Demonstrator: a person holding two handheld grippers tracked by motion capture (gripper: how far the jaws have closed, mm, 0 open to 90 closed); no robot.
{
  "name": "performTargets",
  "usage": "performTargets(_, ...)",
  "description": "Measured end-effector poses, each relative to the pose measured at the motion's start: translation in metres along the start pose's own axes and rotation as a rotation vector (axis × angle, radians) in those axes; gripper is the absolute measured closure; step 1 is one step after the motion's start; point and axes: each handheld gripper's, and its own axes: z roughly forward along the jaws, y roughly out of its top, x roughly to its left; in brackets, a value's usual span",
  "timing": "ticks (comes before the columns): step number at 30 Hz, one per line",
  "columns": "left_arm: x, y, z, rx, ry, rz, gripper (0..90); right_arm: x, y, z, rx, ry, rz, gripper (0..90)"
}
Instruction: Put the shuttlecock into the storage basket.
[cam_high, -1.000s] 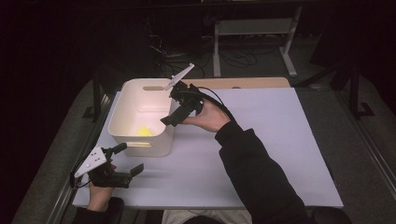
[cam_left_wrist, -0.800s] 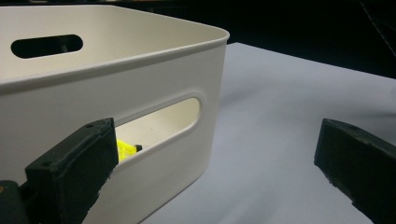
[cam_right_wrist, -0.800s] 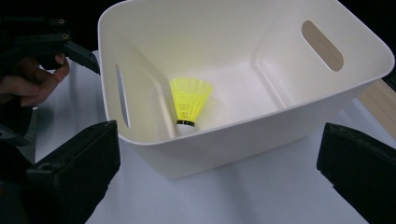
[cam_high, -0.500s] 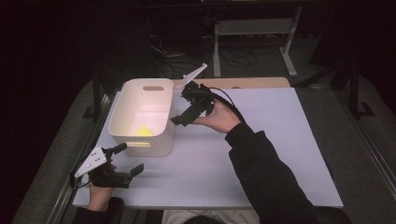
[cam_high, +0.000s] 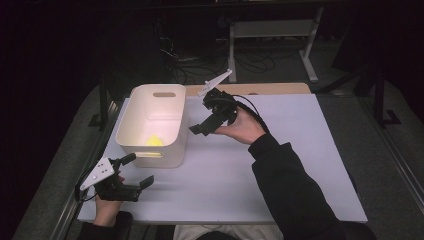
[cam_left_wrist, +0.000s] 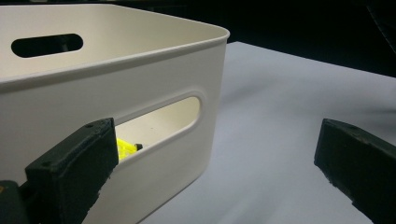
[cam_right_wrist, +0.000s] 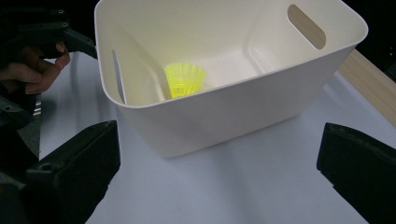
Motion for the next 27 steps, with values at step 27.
performTargets(27, 0.000, 0.000, 0.000, 0.000, 0.000, -0.002, 0.0, -0.012, -0.038, -0.021, -0.020, -0.015, 0.055, 0.0)
